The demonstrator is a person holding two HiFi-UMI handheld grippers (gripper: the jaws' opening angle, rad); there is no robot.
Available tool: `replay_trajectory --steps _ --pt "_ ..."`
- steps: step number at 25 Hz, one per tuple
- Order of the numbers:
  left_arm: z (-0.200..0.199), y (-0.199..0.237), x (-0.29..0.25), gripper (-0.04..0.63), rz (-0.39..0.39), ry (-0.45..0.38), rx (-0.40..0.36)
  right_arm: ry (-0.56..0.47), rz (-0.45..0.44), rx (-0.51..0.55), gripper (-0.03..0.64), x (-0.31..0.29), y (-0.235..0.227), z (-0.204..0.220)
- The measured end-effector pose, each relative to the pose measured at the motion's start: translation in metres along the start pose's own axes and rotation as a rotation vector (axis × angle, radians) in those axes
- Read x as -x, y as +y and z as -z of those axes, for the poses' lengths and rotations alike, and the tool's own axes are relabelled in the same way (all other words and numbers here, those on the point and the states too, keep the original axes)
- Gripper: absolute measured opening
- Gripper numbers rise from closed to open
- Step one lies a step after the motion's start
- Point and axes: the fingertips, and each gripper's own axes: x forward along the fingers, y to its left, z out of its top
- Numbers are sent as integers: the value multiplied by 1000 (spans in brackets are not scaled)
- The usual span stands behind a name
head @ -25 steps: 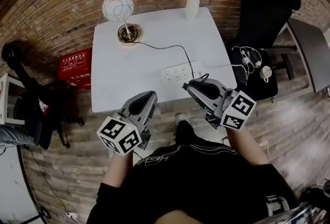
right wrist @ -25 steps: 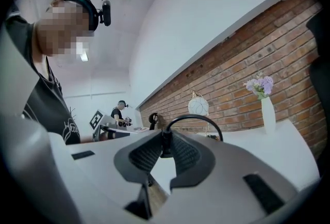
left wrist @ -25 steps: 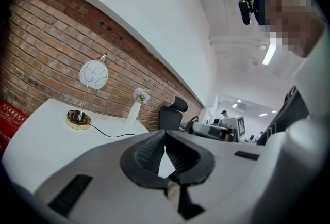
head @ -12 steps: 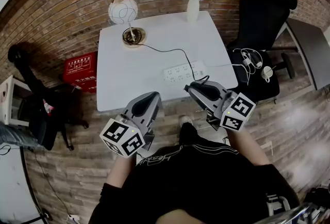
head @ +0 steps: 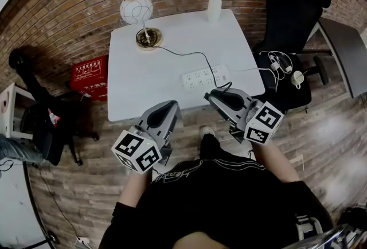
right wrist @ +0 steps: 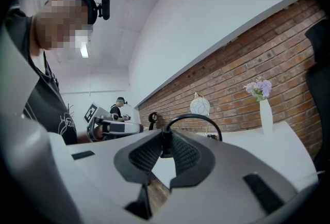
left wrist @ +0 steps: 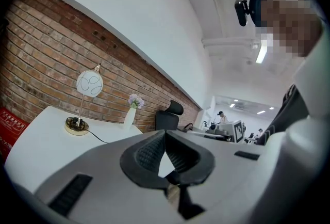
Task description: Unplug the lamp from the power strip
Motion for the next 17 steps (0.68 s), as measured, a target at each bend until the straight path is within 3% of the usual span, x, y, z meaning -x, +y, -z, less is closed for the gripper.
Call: replay_trajectory --steps 17 --pt "4 -3 4 7 2 -1 -6 -3 7 8 31 4 5 4"
